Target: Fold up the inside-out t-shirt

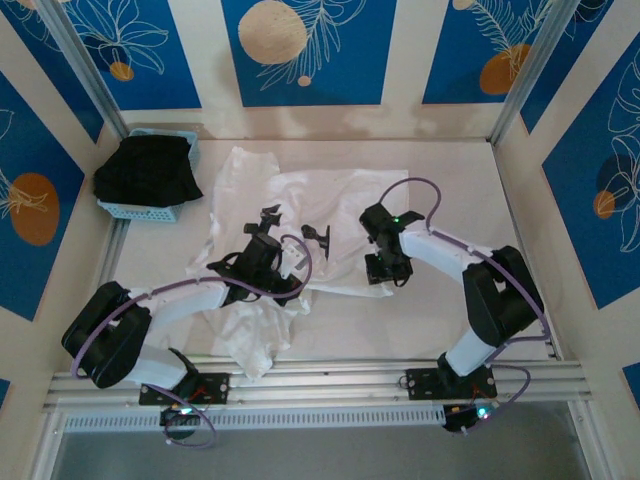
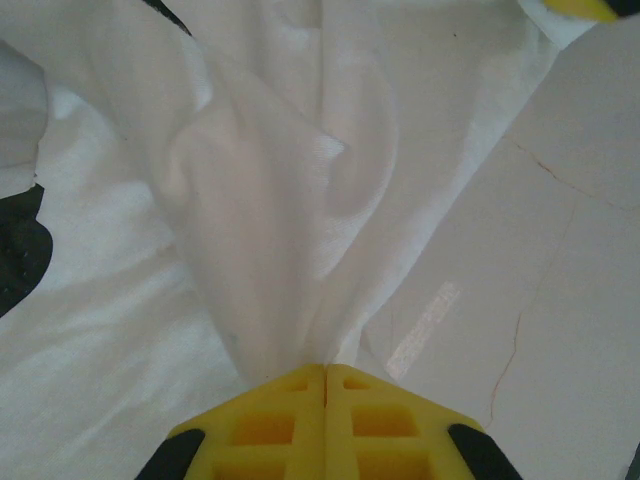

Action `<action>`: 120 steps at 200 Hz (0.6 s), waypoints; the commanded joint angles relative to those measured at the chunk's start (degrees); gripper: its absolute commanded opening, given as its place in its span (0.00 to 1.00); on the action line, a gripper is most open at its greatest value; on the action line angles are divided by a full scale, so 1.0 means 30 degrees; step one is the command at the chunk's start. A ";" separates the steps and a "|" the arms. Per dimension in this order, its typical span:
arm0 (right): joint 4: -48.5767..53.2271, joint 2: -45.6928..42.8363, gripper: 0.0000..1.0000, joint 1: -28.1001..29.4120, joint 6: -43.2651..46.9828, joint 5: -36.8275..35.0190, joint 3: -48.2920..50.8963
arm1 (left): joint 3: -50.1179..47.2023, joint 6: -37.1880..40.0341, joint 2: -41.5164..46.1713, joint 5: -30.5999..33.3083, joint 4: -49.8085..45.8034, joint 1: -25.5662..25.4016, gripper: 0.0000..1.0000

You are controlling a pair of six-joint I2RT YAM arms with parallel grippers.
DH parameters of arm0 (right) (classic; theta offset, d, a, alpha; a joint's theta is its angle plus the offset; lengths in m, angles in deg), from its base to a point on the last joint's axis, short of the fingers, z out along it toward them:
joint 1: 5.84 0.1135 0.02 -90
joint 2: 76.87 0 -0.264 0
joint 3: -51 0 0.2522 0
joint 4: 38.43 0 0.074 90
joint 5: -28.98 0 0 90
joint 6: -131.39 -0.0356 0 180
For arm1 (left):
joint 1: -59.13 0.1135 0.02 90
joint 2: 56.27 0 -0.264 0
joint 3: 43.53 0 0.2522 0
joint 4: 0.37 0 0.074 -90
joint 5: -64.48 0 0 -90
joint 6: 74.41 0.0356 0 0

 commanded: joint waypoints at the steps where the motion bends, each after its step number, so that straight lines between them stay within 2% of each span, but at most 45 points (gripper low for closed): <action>1: 0.0215 0.0984 0.40 0.0195 -0.0465 -0.0621 -0.0247 | 0.0058 -0.0208 -0.0168 -0.0689 0.0176 0.0158 0.00; 32: 0.0177 0.1747 0.34 0.0203 -0.0371 -0.1522 -0.0380 | 0.0029 -0.0127 -0.0032 -0.0683 0.0127 0.0169 0.00; 56: 0.0399 0.1641 0.21 0.0153 -0.0356 -0.2483 -0.0266 | 0.0014 -0.0136 0.0035 -0.0663 0.0098 0.0150 0.00; 81: 0.0310 0.0806 0.08 -0.0571 -0.0156 -0.2344 0.0310 | -0.0015 -0.0124 0.0085 -0.0635 0.0058 0.0153 0.00; 98: -0.0138 -0.0088 0.02 -0.1347 0.0166 -0.1292 0.0797 | -0.0015 -0.0146 0.0064 -0.0686 0.0111 0.0145 0.00; 120: -0.1149 -0.1811 0.00 -0.2720 0.0745 0.1737 0.1480 | -0.0044 -0.0241 0.0007 -0.0819 0.0229 0.0155 0.00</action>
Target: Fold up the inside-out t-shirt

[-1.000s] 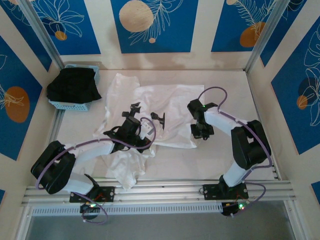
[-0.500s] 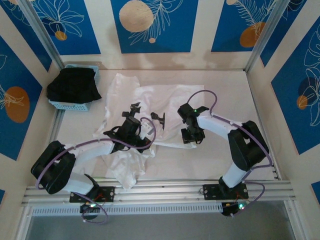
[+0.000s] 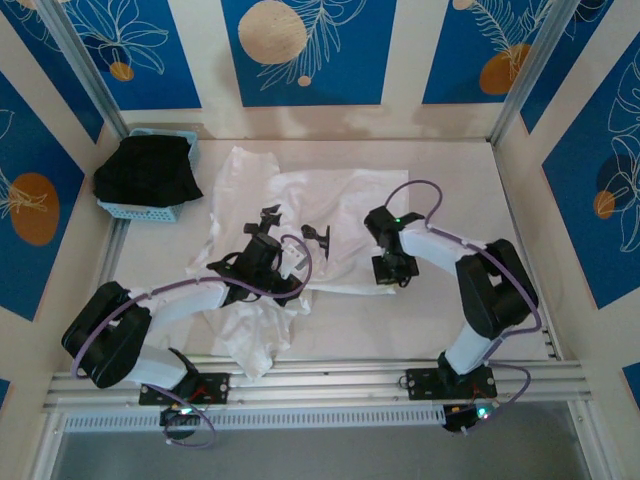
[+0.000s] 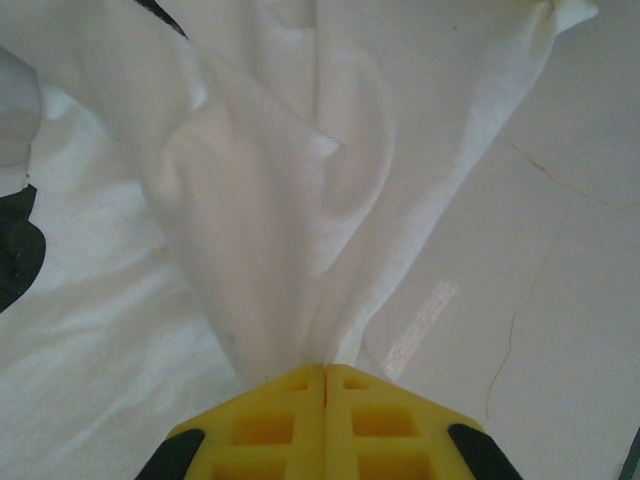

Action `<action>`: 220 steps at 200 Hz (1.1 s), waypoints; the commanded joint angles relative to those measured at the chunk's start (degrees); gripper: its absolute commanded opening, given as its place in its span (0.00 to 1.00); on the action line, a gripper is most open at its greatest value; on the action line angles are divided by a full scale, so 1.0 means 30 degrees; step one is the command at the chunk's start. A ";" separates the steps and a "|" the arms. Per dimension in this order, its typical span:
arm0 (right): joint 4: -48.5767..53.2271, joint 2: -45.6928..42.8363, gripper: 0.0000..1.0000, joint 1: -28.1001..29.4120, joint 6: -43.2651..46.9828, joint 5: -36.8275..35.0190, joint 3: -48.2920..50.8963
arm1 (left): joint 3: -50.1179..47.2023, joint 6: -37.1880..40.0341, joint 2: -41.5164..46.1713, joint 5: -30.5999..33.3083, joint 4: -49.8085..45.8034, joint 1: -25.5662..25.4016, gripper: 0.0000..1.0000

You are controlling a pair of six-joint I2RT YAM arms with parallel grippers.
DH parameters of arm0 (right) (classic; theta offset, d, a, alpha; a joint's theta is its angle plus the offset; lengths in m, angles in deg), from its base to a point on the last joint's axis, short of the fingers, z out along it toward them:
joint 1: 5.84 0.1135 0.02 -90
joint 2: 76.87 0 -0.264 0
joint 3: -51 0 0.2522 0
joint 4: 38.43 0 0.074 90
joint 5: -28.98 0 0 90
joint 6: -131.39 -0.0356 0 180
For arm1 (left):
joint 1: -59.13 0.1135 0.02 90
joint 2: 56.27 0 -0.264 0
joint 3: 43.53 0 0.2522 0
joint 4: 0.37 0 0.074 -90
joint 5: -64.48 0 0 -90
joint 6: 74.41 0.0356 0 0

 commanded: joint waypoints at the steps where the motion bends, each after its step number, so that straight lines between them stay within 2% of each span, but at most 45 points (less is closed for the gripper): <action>1: -0.0766 -0.2011 0.00 -0.1230 0.0608 0.2996 0.0686 | -0.0044 -0.0241 -0.0007 -0.0650 0.0244 0.0150 0.00; 64: -0.2348 -0.6879 0.00 -0.5553 0.2022 1.2729 0.1907 | 0.0292 -0.0849 -0.1777 -0.0809 0.1467 0.0145 0.00; 107: -0.2558 -0.8501 0.00 -0.7869 0.2391 1.6616 0.1846 | 0.1044 -0.1206 -0.3422 -0.1129 0.2293 0.0133 0.00; 148: -0.2490 -0.8190 0.00 -0.8191 0.2397 1.6712 0.1827 | 0.1790 -0.1558 -0.4280 -0.1540 0.2880 0.0099 0.00; 192: -0.2573 -0.7775 0.00 -0.8792 0.1683 1.3694 0.1368 | 0.2571 -0.1522 -0.4765 -0.1832 0.3216 -0.0562 0.00; 210: -0.3257 -0.7669 0.00 -0.9421 0.1269 1.1561 0.1184 | 0.2989 -0.1424 -0.4775 -0.1916 0.3178 -0.0913 0.05; 220: -0.3822 -0.7538 0.00 -0.9948 0.1047 1.0788 0.1113 | 0.3112 -0.1449 -0.4502 -0.1945 0.3109 -0.0999 0.17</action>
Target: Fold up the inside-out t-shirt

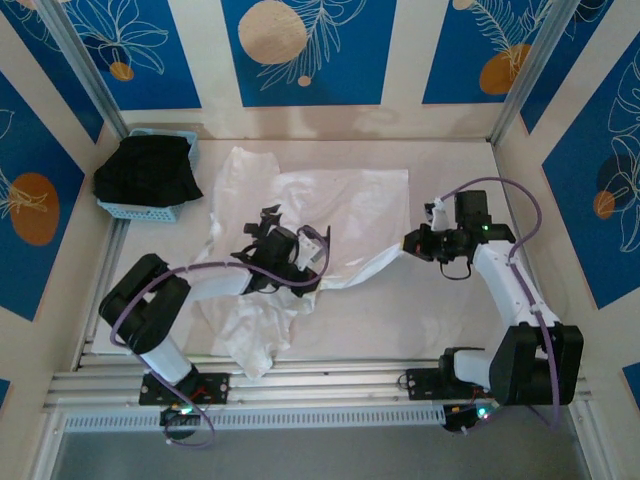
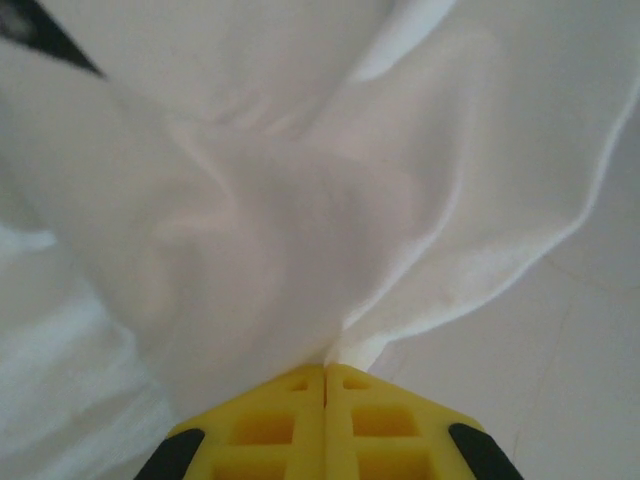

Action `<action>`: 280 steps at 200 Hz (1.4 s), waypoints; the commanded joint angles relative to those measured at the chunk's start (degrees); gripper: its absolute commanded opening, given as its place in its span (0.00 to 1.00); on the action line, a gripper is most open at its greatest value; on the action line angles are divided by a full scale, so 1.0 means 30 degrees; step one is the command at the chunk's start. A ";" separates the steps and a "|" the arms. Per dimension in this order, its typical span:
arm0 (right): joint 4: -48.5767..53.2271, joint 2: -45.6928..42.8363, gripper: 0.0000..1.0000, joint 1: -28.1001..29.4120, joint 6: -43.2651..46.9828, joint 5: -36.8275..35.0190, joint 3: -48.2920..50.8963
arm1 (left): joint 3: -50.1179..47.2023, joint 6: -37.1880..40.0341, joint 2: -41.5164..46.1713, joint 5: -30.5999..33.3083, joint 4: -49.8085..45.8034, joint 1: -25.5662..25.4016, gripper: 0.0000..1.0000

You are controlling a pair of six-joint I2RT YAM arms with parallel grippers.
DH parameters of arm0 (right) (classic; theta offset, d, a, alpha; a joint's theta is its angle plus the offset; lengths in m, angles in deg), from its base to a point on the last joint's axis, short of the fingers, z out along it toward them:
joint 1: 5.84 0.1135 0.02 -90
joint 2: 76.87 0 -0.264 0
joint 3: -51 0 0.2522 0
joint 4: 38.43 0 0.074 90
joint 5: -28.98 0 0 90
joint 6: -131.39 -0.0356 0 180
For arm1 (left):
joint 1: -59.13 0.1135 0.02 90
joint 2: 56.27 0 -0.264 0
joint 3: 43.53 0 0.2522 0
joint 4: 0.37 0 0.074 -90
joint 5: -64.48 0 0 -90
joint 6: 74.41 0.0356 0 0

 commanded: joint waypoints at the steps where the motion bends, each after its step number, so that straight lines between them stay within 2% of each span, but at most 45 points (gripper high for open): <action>1: -0.1054 0.0222 0.00 -0.0951 -0.0741 -0.2556 -0.0578 | 0.0784 -0.0149 0.0095 -0.0634 0.0307 -0.0438 0.19; 10: -0.1853 0.0364 0.00 -0.1501 -0.1050 -0.2818 -0.0513 | 0.0633 -0.0308 0.0649 -0.0475 0.0205 -0.0444 0.33; 24: -0.2914 0.0579 0.00 -0.2151 -0.1379 -0.3277 -0.0490 | -0.0048 -0.0538 0.2141 0.0546 -0.0328 -0.0326 0.46; 52: -0.4007 0.1009 0.00 -0.2272 -0.1486 -0.4354 -0.0521 | -0.2090 -0.3305 0.5763 0.4734 -0.3765 0.1147 0.55; 64: -0.4532 0.1139 0.00 -0.2152 -0.1604 -0.4190 -0.0264 | -0.3075 -0.4948 0.7060 0.5744 -0.5259 0.2171 0.59; 71: -0.4794 0.1259 0.00 -0.2039 -0.1690 -0.4110 -0.0151 | -0.3498 -0.5649 0.7392 0.5653 -0.5682 0.2804 0.61; 94: -0.5235 0.1750 0.00 -0.1656 -0.1686 -0.4180 -0.0085 | -0.3320 -0.6281 0.6415 0.4161 -0.5162 0.4163 0.63; 142: -0.5332 0.1864 0.00 -0.2064 -0.1637 -0.4345 -0.0213 | 0.0163 -0.6329 0.1132 0.3052 -0.2751 0.4906 0.63; 190: -0.5310 0.1780 0.00 -0.2284 -0.1753 -0.4238 -0.0416 | 0.5138 -0.5775 -0.4199 0.2089 -0.3163 0.5129 0.63; 228: -0.5281 0.1577 0.00 -0.2482 -0.1841 -0.4631 -0.0722 | 1.1415 -0.5131 -0.8008 0.1081 -0.5164 0.5203 0.63; 243: -0.5339 0.1603 0.00 -0.2605 -0.1879 -0.4734 -0.0819 | 1.3430 -0.4669 -0.8360 0.1359 -0.6117 0.5206 0.63; 254: -0.5282 0.1636 0.00 -0.2607 -0.1916 -0.4485 -0.0859 | 1.3698 -0.4326 -0.7829 0.1852 -0.6430 0.5203 0.63; 266: -0.5288 0.1546 0.00 -0.2472 -0.1912 -0.4312 -0.0732 | 1.2500 -0.4119 -0.6385 0.2634 -0.6326 0.5148 0.63; 280: -0.5326 0.1387 0.00 -0.2290 -0.1814 -0.4310 -0.0457 | 0.9540 -0.3990 -0.3742 0.3986 -0.5828 0.4763 0.63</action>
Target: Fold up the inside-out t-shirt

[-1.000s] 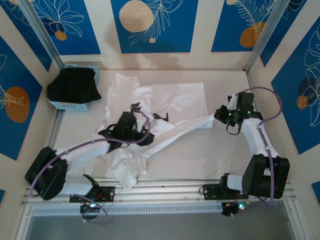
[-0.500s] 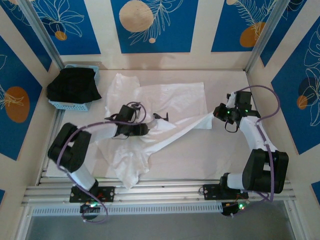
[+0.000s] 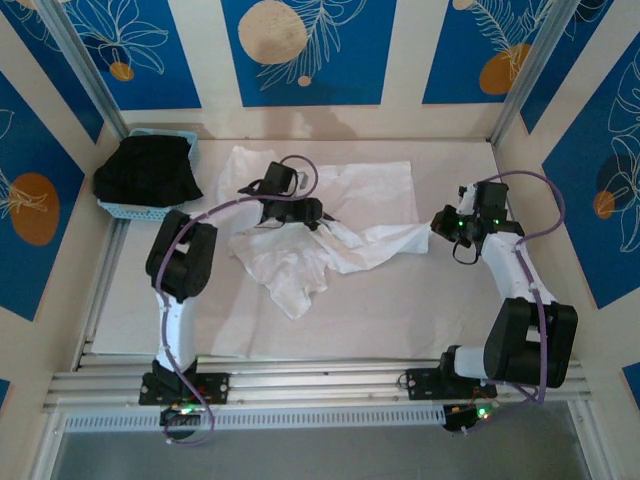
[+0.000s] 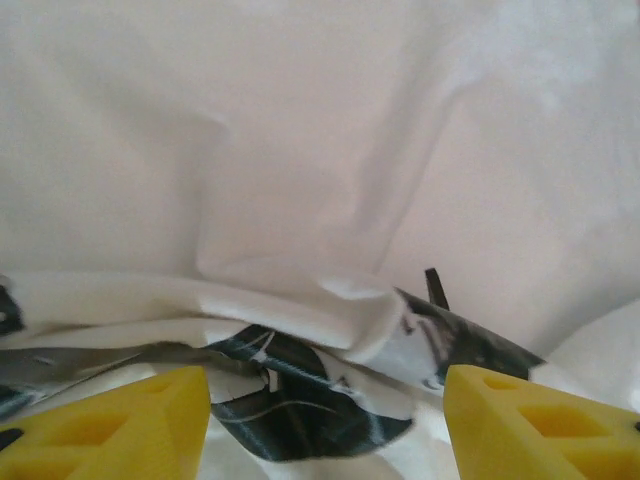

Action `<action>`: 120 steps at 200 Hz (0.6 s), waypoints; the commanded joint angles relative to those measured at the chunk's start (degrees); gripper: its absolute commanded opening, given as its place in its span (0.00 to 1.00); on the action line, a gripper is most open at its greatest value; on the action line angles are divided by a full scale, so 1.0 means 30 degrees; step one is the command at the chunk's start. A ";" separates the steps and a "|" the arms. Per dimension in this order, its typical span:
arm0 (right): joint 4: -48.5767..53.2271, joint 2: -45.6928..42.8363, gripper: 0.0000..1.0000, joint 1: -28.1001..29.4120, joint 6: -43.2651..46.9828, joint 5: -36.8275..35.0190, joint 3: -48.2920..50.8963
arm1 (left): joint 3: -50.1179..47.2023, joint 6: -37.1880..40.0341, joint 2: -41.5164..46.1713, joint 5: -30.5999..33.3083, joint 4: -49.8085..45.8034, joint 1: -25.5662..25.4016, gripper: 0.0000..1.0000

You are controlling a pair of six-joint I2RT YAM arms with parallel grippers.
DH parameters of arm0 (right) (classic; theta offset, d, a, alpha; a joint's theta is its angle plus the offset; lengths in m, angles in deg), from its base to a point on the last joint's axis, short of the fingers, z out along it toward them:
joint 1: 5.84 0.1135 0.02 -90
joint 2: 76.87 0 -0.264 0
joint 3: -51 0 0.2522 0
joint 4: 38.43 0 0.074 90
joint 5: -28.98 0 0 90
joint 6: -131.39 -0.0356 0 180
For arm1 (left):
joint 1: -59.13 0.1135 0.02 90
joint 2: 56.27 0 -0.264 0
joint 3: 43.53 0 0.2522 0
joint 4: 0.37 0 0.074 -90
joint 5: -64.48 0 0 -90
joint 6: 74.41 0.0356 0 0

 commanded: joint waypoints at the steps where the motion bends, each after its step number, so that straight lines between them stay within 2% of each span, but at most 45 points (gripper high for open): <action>1: -0.0124 -0.0547 0.00 0.0212 -0.0160 0.0156 -0.0343 | -0.3018 0.0894 0.3893 0.1805 -0.0775 -0.0286 0.63; 13: -0.0203 -0.0735 0.00 0.0325 -0.0181 0.0254 -0.0128 | -0.5925 0.1206 0.6353 0.3116 -0.0486 -0.1116 0.63; 32: -0.0168 -0.0855 0.00 0.0485 -0.0108 0.0412 -0.0117 | -0.9532 0.1317 0.9562 0.5400 -0.1753 -0.3318 0.63; 61: -0.0119 -0.0827 0.00 0.0772 0.0057 0.0376 -0.0251 | -1.2739 -0.0530 1.2446 0.7346 -0.4280 -0.6882 0.63; 78: -0.0210 -0.0676 0.00 0.0878 0.0086 0.0316 -0.0141 | -1.3662 -0.1570 1.3146 0.8037 -0.4969 -0.8738 0.63; 92: -0.0301 -0.0541 0.00 0.0902 0.0055 0.0354 -0.0065 | -1.4099 -0.1738 1.3106 0.7999 -0.4249 -0.9917 0.63; 120: -0.0365 -0.0437 0.00 0.0961 0.0087 0.0536 -0.0070 | -1.3023 -0.0758 1.1109 0.8214 -0.3406 -1.1210 0.64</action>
